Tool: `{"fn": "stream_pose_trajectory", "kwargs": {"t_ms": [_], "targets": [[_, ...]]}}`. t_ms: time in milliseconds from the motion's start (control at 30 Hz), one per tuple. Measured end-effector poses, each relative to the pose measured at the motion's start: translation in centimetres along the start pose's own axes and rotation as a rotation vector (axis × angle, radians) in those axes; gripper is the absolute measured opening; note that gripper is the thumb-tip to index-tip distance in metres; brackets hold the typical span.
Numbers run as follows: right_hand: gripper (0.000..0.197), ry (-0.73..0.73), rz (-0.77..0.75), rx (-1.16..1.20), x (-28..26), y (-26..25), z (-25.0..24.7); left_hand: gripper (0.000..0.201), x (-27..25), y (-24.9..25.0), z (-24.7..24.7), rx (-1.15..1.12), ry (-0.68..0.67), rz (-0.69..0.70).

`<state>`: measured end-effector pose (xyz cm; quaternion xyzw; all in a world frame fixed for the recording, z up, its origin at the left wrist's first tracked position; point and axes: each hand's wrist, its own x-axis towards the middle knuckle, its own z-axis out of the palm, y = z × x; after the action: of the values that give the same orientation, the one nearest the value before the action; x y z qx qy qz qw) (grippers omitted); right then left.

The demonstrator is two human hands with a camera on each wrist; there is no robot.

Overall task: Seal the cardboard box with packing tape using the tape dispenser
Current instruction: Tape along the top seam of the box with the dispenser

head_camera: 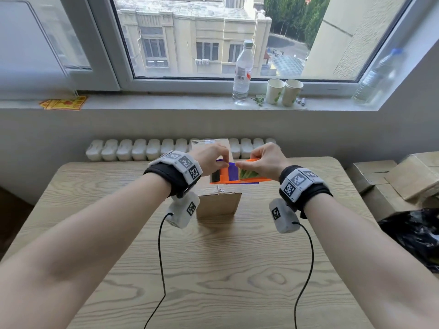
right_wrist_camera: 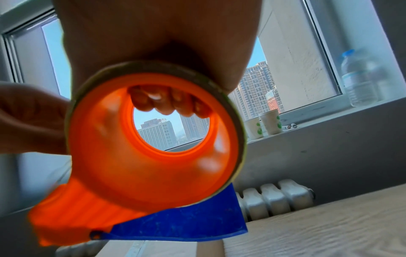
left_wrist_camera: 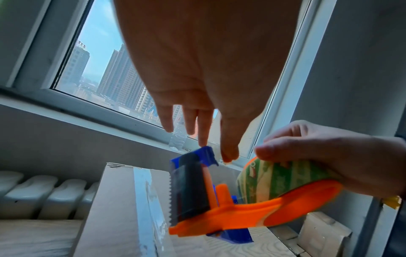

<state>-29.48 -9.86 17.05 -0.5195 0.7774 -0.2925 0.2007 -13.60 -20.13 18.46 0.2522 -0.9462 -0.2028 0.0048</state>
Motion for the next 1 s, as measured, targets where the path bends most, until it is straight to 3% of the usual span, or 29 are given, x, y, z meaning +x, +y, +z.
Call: {"fn": "stream_pose_trajectory", "kwargs": {"t_ms": [233, 333, 500, 667, 833, 1000], "targets": [[0.058, -0.047, 0.032, -0.056, 0.4, -0.2, -0.2, 0.024, -0.5, 0.4, -0.6, -0.006, -0.013, -0.039], [0.058, -0.068, 0.046, -0.075, 0.3, -0.1, -0.6, 0.017, -0.7, 0.3, -1.0, -0.042, -0.06, -0.082], [0.037, -0.165, 0.092, 0.023, -0.1, 0.1, -1.6, 0.031, -1.2, -0.6, -1.4, -0.303, -0.096, -0.137], [0.024, -0.207, 0.122, 0.08, -0.4, -0.4, -2.3, 0.047, -1.6, -1.4, -1.0, -0.559, 0.007, -0.264], [0.029, -0.238, 0.129, 0.08, -0.4, -0.1, -2.5, 0.009, -1.5, -2.1, -0.7, -0.678, 0.172, -0.348], [0.048, -0.163, 0.12, -0.061, -0.4, 1.1, -2.8, 0.015, -1.7, -2.7, -0.1, -0.7, 0.23, -0.379]]}}
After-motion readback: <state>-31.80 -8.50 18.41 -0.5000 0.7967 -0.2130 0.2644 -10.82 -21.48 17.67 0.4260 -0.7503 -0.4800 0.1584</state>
